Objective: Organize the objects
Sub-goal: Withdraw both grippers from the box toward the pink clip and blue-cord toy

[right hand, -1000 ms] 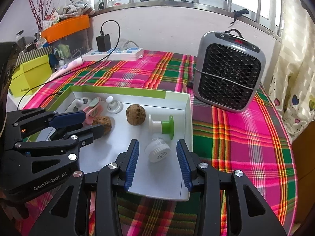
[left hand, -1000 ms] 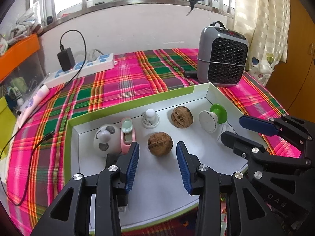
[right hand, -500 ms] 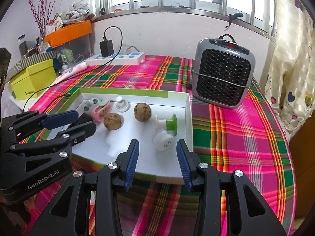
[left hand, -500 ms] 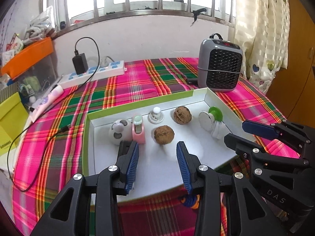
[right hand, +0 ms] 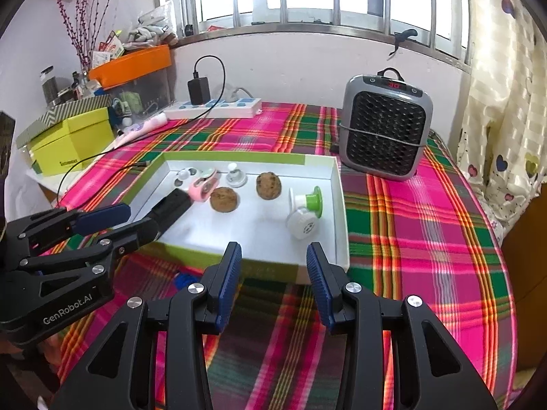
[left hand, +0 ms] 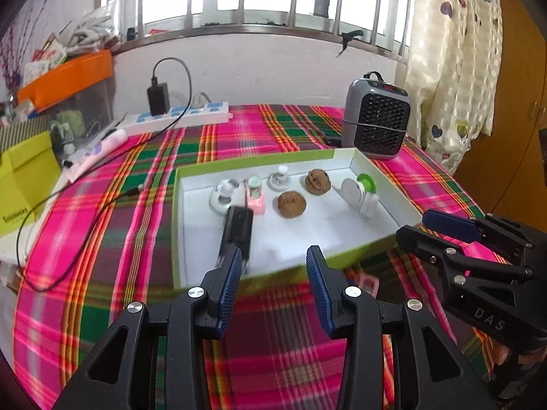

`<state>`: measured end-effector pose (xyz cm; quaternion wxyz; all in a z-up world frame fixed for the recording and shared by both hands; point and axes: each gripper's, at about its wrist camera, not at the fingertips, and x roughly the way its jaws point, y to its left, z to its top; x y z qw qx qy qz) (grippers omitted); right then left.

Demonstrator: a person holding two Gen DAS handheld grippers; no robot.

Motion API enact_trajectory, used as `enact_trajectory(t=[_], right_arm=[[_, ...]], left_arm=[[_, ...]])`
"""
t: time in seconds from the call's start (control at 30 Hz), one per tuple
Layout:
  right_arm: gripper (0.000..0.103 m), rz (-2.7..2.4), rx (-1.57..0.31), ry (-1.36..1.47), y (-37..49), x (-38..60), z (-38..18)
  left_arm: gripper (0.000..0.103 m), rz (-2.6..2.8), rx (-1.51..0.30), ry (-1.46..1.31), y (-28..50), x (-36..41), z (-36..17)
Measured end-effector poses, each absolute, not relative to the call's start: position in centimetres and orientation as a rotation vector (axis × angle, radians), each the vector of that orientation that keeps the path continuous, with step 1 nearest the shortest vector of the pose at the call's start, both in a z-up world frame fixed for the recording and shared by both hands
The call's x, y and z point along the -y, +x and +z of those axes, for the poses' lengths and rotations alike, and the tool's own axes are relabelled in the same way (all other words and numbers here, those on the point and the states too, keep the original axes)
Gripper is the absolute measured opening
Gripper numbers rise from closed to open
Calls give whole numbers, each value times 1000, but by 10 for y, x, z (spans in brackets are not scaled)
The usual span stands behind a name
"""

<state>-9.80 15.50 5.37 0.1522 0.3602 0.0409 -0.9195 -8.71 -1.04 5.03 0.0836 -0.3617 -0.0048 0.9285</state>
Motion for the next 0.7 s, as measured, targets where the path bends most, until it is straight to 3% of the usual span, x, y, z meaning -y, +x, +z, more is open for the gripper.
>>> enact_trajectory(t=[0.7], right_arm=[[41, -2541, -45, 1118, -76, -127, 30]], left_arm=[[38, 2755, 78, -1120, -50, 32, 30]])
